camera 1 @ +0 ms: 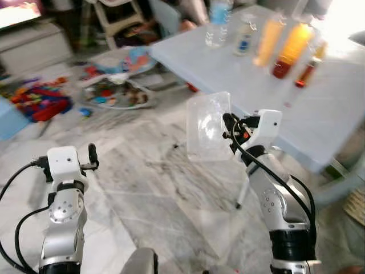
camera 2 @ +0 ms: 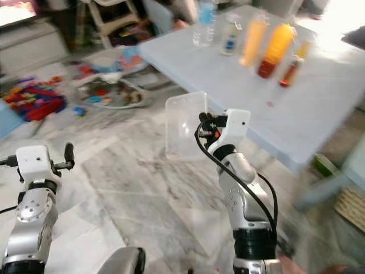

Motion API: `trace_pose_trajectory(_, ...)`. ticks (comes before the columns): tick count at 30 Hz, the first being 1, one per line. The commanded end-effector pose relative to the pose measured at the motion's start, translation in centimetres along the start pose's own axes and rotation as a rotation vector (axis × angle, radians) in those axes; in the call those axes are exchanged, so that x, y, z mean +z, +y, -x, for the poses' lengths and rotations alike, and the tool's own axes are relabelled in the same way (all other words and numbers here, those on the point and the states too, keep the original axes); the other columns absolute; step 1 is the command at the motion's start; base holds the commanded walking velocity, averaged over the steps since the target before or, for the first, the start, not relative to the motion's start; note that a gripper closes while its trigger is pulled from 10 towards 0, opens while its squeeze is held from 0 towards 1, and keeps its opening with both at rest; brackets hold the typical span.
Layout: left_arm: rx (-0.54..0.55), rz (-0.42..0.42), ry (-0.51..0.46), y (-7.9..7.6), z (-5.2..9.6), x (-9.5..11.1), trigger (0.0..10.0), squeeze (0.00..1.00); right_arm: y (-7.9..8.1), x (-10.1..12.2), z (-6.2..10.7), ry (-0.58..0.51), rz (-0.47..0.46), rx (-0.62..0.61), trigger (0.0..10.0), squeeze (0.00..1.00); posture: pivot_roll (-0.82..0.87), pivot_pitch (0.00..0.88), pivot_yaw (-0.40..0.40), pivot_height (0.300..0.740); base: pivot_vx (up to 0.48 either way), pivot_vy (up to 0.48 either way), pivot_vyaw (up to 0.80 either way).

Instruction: Restocking fridge

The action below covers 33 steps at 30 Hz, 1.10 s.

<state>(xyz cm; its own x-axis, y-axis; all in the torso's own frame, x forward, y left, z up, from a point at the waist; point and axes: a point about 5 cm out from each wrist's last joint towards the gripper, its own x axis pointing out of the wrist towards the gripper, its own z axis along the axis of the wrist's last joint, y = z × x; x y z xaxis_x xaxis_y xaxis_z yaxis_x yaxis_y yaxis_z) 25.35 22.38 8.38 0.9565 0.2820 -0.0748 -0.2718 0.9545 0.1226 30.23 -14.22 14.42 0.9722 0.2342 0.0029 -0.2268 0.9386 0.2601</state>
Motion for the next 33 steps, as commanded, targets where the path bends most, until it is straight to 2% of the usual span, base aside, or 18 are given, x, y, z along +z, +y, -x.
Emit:
trace_pose_trajectory(1, 0.005, -0.014, -0.004, -0.1, 0.2, 0.0, 10.0, 0.0, -0.7, 0.0, 0.0, -0.004, -0.003, -0.022, 10.0, 0.0, 0.05, 0.06, -0.031, 0.74, 0.0, 0.0, 0.8)
trace_pose_trajectory(6, 0.004, -0.009, 0.025, 0.6, 1.1, -1.1, 10.0, 0.0, -0.9, -0.4, 0.1, 0.011, 0.005, -0.032, 10.0, 0.0, 0.05, 0.064, -0.033, 0.74, 0.0, 0.0, 0.8)
trace_pose_trajectory(10, 0.039, -0.034, 0.033, 1.5, 1.6, -1.7, 10.0, 0.0, -2.2, -1.9, 0.7, 0.072, 0.008, -0.086, 10.0, 0.0, 0.06, 0.071, -0.039, 0.74, 0.0, 0.0, 0.8)
trace_pose_trajectory(14, 0.048, -0.032, 0.012, 1.6, 1.4, -1.2, 10.0, 0.0, -3.2, -3.0, 1.0, 0.112, 0.039, -0.114, 10.0, 0.0, 0.06, 0.073, -0.038, 0.74, 0.0, 0.0, 0.8)
trace_pose_trajectory(18, 0.057, -0.034, 0.004, 1.8, 1.1, -1.0, 10.0, 0.0, -4.4, -3.4, 0.9, 0.129, 0.036, -0.155, 10.0, 0.0, 0.05, 0.074, -0.037, 0.74, 0.0, 0.0, 0.8)
trace_pose_trajectory(22, 0.052, -0.039, -0.008, 1.7, 0.8, -0.7, 10.0, 0.0, -6.5, -4.7, 1.1, 0.183, 0.018, -0.225, 10.0, 0.0, 0.06, 0.074, -0.038, 0.74, 0.0, 0.0, 0.8)
trace_pose_trajectory(23, 0.052, -0.039, -0.008, 1.7, 0.8, -0.7, 10.0, 0.0, -6.5, -4.7, 1.1, 0.183, 0.018, -0.225, 10.0, 0.0, 0.06, 0.074, -0.038, 0.74, 0.0, 0.0, 0.8)
trace_pose_trajectory(24, 0.055, -0.042, -0.012, 1.6, 0.7, -0.7, 10.0, 0.0, -7.4, -5.4, 1.3, 0.214, 0.013, -0.254, 10.0, 0.0, 0.06, 0.074, -0.038, 0.74, 0.0, 0.0, 0.8)
trace_pose_trajectory(29, 0.065, -0.05, -0.02, 1.6, 0.6, -0.6, 10.0, 0.0, -9.7, -7.9, 2.1, 0.352, 0.043, -0.322, 10.0, 0.0, 0.06, 0.074, -0.042, 0.74, 0.0, 0.0, 0.7)
trace_pose_trajectory(30, 0.067, -0.051, -0.023, 1.5, 0.6, -0.5, 10.0, 0.0, -10.3, -9.0, 2.6, 0.431, 0.096, -0.339, 10.0, 0.0, 0.06, 0.076, -0.045, 0.74, 0.0, 0.0, 0.0)
trace_pose_trajectory(33, 0.058, -0.035, -0.033, 1.2, 0.6, -0.3, 10.0, 0.0, -11.0, -10.3, 3.2, 0.509, 0.155, -0.351, 10.0, 0.0, 0.07, 0.076, -0.05, 0.74, 0.0, 0.0, 0.0)
